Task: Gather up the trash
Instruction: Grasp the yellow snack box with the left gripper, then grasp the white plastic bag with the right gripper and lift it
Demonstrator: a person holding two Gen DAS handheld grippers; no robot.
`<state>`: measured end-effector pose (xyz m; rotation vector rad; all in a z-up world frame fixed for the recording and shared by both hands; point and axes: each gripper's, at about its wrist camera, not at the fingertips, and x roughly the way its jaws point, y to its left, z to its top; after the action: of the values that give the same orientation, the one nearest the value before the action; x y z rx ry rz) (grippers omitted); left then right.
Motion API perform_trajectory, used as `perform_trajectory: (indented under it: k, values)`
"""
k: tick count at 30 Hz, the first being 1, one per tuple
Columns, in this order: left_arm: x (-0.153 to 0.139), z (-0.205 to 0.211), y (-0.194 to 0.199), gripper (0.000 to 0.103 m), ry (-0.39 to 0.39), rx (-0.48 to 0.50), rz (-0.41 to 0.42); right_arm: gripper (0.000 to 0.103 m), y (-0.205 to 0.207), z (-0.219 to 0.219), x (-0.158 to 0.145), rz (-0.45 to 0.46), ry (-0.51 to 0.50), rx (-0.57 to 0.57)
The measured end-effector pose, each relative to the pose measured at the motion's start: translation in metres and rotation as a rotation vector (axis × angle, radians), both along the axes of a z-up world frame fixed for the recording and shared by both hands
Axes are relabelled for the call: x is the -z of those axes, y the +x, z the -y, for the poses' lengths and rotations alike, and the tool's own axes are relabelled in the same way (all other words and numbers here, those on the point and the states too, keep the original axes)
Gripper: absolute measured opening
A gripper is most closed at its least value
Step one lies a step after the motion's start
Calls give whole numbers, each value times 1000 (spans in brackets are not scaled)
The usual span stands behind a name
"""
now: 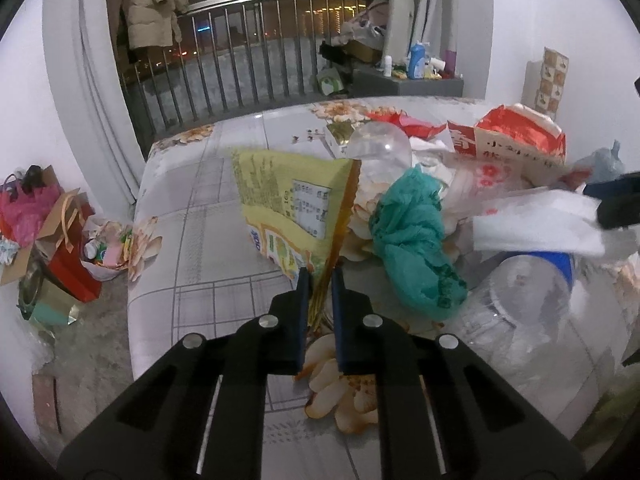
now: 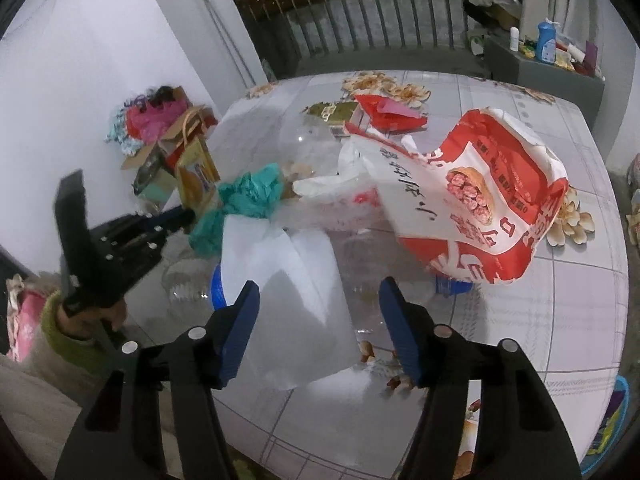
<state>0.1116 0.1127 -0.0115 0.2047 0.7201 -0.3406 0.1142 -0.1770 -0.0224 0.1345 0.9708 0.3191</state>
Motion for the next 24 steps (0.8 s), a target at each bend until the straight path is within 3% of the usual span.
perform_trajectory:
  k: [5, 14, 19, 24]
  values:
    - [-12, -5, -12, 8, -36, -23, 13, 52, -2, -7, 0, 17, -73, -10]
    - [-38, -15, -38, 8, -98, -59, 49, 27, -6, -23, 8, 11, -195, -50]
    - [-45, -18, -47, 8, -118, -70, 58, 6, -8, -23, 10, 1, -168, -53]
    - [-50, -16, -54, 8, -126, -70, 70, 4, -16, -19, -3, 30, -88, -65]
